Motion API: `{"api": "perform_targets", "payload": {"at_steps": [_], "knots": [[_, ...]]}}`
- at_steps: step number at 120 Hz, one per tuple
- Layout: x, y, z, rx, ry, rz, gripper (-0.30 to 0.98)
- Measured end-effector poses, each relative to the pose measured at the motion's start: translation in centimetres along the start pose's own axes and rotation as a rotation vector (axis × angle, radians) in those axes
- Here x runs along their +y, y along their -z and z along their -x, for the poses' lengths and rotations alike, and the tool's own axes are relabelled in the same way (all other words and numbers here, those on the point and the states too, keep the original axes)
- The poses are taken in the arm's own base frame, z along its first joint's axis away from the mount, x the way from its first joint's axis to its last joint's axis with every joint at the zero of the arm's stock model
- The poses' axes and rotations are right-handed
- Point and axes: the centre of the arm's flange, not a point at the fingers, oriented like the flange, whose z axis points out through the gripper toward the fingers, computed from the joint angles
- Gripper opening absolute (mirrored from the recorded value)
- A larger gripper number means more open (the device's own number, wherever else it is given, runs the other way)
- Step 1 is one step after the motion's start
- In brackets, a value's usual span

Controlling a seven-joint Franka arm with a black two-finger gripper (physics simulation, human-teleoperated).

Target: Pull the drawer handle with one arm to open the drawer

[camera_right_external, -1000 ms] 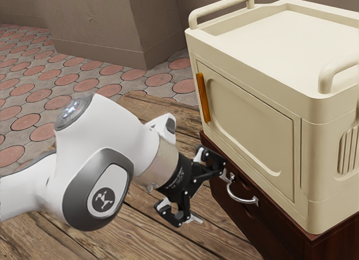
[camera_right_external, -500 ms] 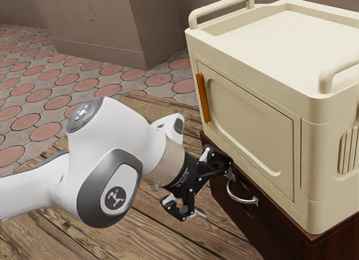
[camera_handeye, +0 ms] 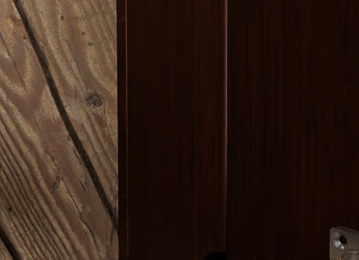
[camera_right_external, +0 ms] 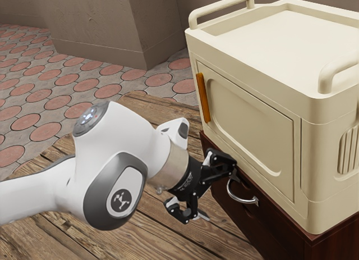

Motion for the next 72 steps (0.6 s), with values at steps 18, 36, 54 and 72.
{"api": "perform_targets", "payload": {"at_steps": [18,36,54,72], "knots": [[-0.1,0.1,0.2,-0.005,-0.011,0.001,0.68],[-0.1,0.5,0.3,0.005,-0.029,-0.002,0.68],[-0.5,1.1,0.4,0.013,-0.032,-0.005,0.68],[-0.7,1.3,0.4,0.011,-0.031,-0.011,0.68]]}}
